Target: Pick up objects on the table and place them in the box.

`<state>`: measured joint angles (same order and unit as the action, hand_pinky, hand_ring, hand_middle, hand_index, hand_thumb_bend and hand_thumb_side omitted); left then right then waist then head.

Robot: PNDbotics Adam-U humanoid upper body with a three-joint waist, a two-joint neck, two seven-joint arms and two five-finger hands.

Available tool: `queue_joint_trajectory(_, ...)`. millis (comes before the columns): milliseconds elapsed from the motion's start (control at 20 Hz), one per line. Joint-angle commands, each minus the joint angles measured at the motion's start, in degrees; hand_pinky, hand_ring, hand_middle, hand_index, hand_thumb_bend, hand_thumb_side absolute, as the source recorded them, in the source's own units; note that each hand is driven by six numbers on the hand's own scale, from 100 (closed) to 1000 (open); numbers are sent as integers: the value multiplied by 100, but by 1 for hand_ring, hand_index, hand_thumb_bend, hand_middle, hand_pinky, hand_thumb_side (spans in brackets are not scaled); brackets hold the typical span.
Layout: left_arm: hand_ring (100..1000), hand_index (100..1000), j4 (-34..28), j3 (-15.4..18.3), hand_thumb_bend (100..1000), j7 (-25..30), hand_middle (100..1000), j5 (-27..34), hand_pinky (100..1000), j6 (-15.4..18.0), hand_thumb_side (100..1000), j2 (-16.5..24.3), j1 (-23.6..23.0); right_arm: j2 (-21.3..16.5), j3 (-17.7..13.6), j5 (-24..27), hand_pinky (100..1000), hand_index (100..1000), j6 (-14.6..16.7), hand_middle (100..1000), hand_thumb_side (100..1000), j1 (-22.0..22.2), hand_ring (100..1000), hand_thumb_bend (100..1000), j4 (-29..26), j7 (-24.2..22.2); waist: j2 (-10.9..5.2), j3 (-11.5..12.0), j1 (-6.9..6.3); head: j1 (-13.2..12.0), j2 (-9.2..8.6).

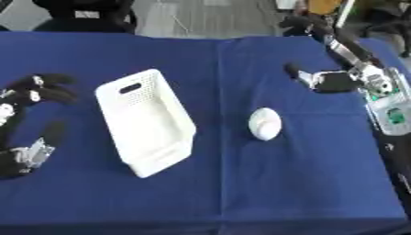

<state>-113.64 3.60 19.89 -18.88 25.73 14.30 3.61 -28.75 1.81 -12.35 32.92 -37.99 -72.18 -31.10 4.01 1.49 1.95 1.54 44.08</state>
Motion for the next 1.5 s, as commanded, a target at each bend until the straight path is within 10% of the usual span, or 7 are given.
queue_joint_trajectory(50,661,726,-95,-1,240,25,817,24,630,14,691,73,16,-162,-49,63,881,1000,1904,890,564,-207,840,299,211,-2060,-86,1,-6,15,4)
queue_joint_trajectory(1500,662,724,-95,-22,240,78,819,47,633,22,693,72,25,117,416,-1684,958,1000,1904,910,634,-468,863,320,1273,-2083,-93,30,-8,15,4)
